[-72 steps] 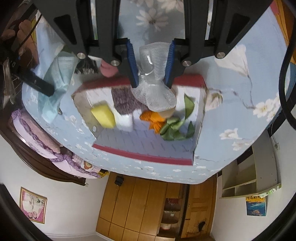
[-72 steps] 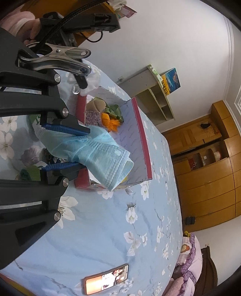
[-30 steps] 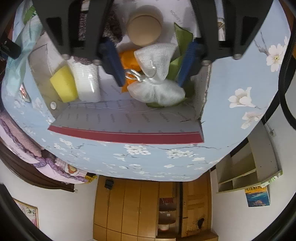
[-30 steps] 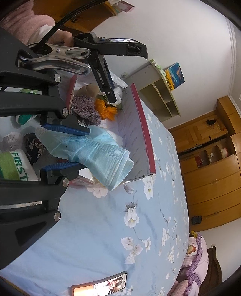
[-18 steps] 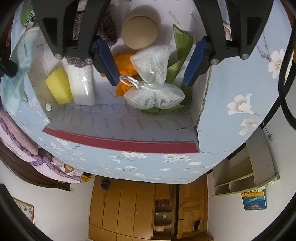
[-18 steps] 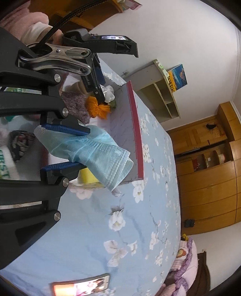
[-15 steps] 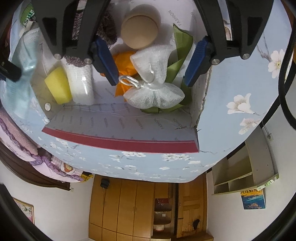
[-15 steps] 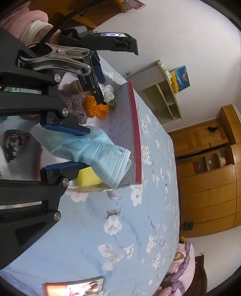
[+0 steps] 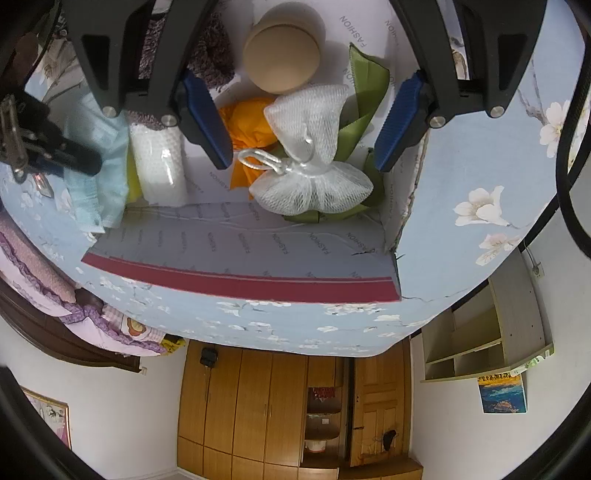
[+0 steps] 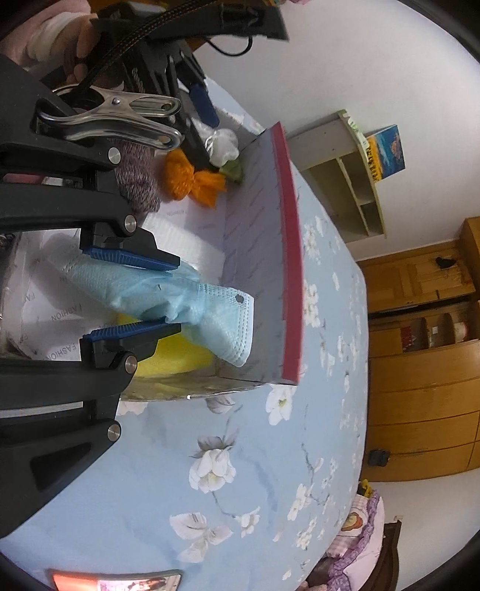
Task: Organize soft objects
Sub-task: 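Carry the pouch and face mask into the box and open both tools, then withdraw both tools from the box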
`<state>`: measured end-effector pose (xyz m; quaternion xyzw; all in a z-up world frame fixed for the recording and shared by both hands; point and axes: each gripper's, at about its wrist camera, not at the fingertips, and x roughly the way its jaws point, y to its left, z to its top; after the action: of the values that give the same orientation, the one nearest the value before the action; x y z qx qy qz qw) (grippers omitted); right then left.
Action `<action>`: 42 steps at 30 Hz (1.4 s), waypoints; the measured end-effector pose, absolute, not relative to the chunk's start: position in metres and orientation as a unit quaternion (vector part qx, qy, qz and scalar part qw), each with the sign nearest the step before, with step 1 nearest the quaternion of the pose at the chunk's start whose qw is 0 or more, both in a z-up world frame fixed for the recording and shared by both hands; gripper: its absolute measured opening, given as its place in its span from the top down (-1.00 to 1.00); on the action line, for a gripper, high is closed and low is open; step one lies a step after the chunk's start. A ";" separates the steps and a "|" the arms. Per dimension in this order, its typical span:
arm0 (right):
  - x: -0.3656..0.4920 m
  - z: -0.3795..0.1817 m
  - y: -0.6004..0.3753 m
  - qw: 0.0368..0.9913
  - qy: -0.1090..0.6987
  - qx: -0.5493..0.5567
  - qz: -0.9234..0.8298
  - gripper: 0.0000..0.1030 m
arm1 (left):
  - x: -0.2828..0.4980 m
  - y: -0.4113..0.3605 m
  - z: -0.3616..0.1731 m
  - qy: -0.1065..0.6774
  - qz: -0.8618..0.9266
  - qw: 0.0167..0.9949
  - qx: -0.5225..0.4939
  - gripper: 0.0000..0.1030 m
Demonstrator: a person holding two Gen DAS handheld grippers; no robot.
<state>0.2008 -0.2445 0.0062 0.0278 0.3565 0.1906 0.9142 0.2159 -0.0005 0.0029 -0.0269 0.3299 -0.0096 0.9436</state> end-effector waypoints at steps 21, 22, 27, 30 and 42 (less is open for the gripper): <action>0.196 0.006 -0.248 0.924 0.342 0.032 0.167 -0.10 | 0.216 -0.001 0.008 0.335 -0.010 0.942 -0.029 -0.60; 0.194 0.007 -0.249 0.925 0.339 0.032 0.167 -0.11 | 0.215 -0.001 0.009 0.334 -0.010 0.942 -0.030 -0.60; 0.184 0.018 -0.253 0.930 0.326 0.032 0.166 -0.13 | 0.205 -0.005 0.022 0.326 -0.009 0.945 -0.010 -0.60; 0.175 0.025 -0.254 0.933 0.318 0.033 0.168 -0.13 | 0.195 -0.008 0.029 0.321 -0.010 0.947 0.003 -0.60; 0.143 0.038 -0.256 0.934 0.304 0.034 0.182 -0.13 | 0.158 -0.017 0.038 0.336 -0.019 0.942 -0.005 -0.60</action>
<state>0.1430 -0.2555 0.0385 0.0342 0.3043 0.1822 0.9344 0.1580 -0.0173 0.0376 -0.0050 0.3356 -0.0194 0.9418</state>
